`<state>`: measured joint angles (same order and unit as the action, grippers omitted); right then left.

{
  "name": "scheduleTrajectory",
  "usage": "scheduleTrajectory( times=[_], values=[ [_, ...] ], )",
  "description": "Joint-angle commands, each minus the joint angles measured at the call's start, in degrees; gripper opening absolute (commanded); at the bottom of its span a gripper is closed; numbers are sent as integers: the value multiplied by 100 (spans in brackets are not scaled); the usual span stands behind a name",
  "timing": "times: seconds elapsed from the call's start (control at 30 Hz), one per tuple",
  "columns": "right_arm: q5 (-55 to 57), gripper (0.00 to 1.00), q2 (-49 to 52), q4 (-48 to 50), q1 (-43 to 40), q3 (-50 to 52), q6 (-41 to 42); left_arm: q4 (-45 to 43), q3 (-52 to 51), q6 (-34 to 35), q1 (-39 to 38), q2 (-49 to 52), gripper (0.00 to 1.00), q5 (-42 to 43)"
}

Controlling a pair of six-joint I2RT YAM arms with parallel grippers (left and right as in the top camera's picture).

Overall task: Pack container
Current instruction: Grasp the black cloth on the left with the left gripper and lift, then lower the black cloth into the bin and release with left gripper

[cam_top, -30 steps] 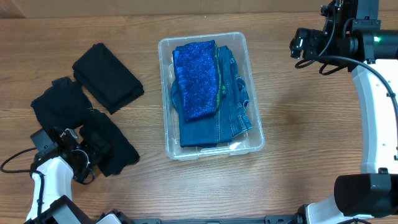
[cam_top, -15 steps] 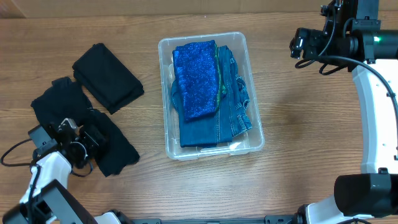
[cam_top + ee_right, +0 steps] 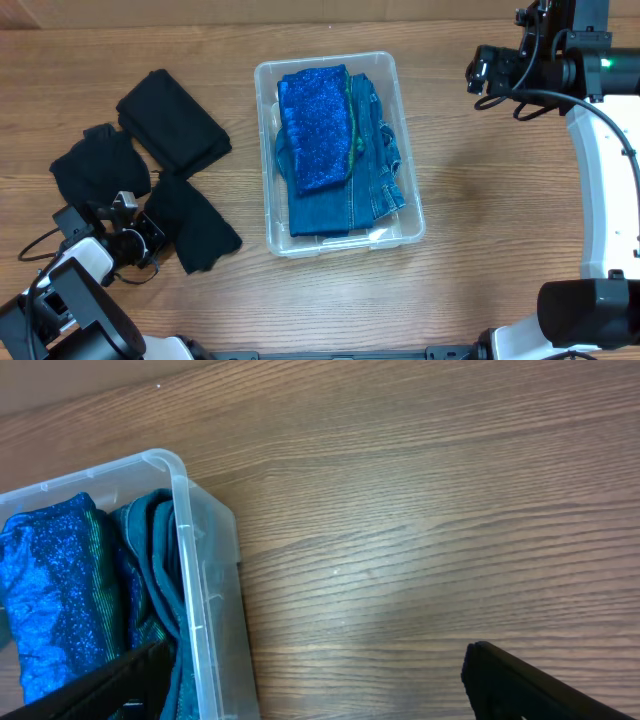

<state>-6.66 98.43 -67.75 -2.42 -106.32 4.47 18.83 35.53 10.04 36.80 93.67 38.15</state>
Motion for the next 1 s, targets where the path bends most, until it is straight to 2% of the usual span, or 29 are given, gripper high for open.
scheduleTrajectory(
  times=[0.0,0.23,0.43,0.6,0.73,0.97],
  values=[
    [-26,97,-50,9,4,-15,0,166,-264,-81,-81,273,4,-195],
    [-26,97,-48,7,4,-15,0,258,35,-363,-87,105,4,640],
    [-24,97,-48,7,4,-15,-2,1117,876,-584,-540,-675,4,758],
    [-22,97,-50,9,4,-15,-2,1755,2063,-579,-1451,-1320,4,732],
    [-22,97,-48,9,2,-15,-2,2118,3220,-573,-2210,-1394,4,732],
    [66,98,-48,-11,2,-15,2,2173,4450,-470,-3611,-1333,4,732]
  ],
)
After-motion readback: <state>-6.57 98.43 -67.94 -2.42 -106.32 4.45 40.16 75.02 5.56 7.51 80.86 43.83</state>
